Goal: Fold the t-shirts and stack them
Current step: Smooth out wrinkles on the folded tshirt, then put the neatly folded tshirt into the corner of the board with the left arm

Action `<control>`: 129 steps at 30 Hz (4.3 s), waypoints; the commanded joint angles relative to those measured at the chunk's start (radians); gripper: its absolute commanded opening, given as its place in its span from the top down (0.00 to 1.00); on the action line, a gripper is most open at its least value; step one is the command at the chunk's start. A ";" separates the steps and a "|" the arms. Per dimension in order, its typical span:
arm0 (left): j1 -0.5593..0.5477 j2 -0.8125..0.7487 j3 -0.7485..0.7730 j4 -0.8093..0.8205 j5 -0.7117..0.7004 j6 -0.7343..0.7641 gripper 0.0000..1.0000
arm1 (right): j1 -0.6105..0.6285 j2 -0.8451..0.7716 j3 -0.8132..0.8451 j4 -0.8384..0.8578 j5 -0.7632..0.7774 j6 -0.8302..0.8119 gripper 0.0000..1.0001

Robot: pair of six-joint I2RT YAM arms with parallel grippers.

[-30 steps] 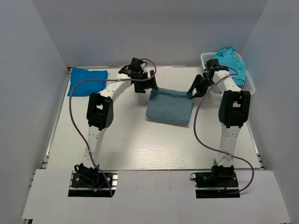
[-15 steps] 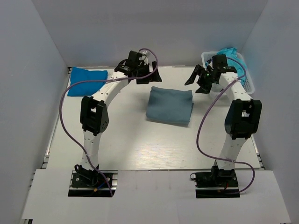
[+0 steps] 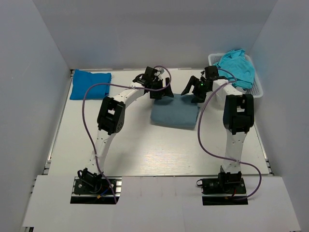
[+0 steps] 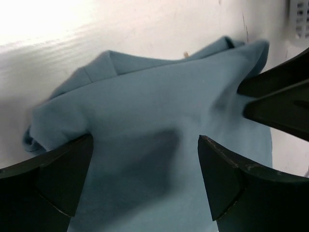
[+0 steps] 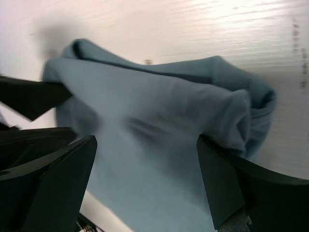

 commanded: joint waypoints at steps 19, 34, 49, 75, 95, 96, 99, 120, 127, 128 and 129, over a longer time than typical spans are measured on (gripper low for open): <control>0.004 -0.306 -0.293 -0.013 -0.245 -0.019 0.00 | 0.102 -0.065 -0.074 0.025 0.123 -0.184 0.10; -0.027 -0.557 -0.470 -0.084 -0.140 -0.094 0.00 | 0.120 -0.513 -0.485 0.187 0.011 -0.111 0.10; -0.148 -0.554 -0.857 0.130 -0.044 -0.203 0.00 | 0.051 -0.426 -0.852 0.390 -0.120 -0.034 0.10; -0.142 -0.564 -0.477 -0.243 -0.497 -0.075 0.00 | -0.021 -0.838 -0.650 0.016 -0.198 -0.175 0.10; -0.170 -0.223 -0.302 -0.272 -0.430 -0.008 0.00 | -0.026 -0.897 -0.651 -0.102 -0.163 -0.215 0.10; -0.170 -0.214 -0.302 -0.256 -0.402 0.012 0.00 | -0.027 -0.898 -0.651 -0.101 -0.161 -0.213 0.10; -0.170 -0.180 -0.311 -0.233 -0.373 0.012 0.01 | -0.026 -0.897 -0.653 -0.104 -0.146 -0.212 0.10; -0.138 -0.325 -0.314 -0.191 -0.650 0.216 1.00 | -0.030 -0.920 -0.713 -0.096 -0.014 -0.215 0.10; -0.081 -0.507 -0.354 -0.153 -0.831 0.382 1.00 | -0.030 -0.927 -0.729 -0.093 0.041 -0.212 0.10; -0.059 -0.536 -0.354 -0.153 -0.840 0.402 1.00 | -0.029 -0.927 -0.726 -0.092 0.041 -0.207 0.10; -0.050 -0.548 -0.365 -0.138 -0.862 0.419 1.00 | -0.029 -0.926 -0.726 -0.093 0.040 -0.207 0.10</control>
